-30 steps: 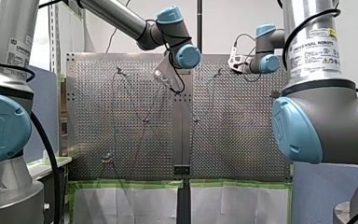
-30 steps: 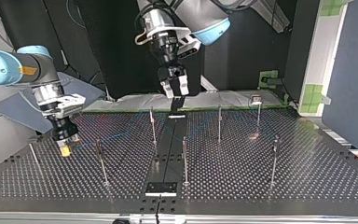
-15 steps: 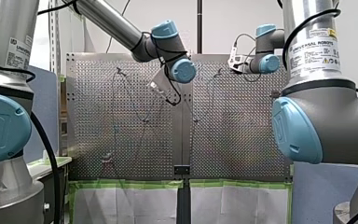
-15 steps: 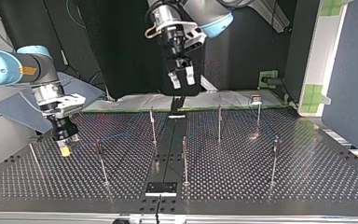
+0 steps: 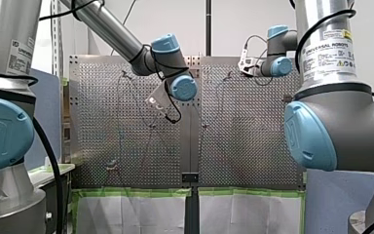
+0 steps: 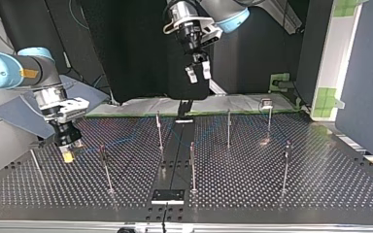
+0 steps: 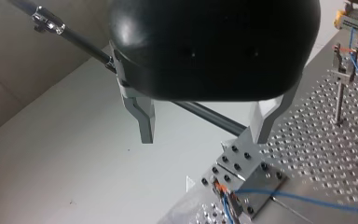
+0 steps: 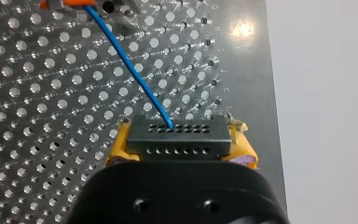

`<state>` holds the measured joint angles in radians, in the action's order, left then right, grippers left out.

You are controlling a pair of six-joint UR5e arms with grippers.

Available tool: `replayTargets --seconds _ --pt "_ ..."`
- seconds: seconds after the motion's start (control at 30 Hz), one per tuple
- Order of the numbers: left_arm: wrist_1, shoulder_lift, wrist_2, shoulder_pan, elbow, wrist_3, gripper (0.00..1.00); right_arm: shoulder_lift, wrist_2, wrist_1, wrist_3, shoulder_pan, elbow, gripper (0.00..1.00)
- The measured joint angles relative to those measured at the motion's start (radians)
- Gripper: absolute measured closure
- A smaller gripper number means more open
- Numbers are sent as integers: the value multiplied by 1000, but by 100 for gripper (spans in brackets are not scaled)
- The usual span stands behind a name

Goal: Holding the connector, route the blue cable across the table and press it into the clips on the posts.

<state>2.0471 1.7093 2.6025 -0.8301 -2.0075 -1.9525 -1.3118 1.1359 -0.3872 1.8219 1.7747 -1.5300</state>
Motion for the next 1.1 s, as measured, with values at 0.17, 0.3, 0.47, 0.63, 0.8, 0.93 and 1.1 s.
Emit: replayTargets --seconds 0.17,0.3,0.47,0.63,0.8,0.93,1.1 --pt "-52 0 -35 14 -54 7 0 0 0 0 0 0 0 100" --pt "-88 0 -69 24 -89 9 0 0 0 0 0 0 0 100" --pt "-131 0 -112 30 -133 17 0 0 0 0 0 0 0 100" --pt "-175 0 -156 39 -177 21 0 0 0 0 0 0 0 100" --pt "-208 0 -195 49 -216 21 0 0 0 0 0 0 0 100" --pt "-192 0 -230 55 -250 22 0 0 0 0 0 0 0 100" --pt "-155 0 -271 59 -292 23 0 0 0 0 0 0 0 100"
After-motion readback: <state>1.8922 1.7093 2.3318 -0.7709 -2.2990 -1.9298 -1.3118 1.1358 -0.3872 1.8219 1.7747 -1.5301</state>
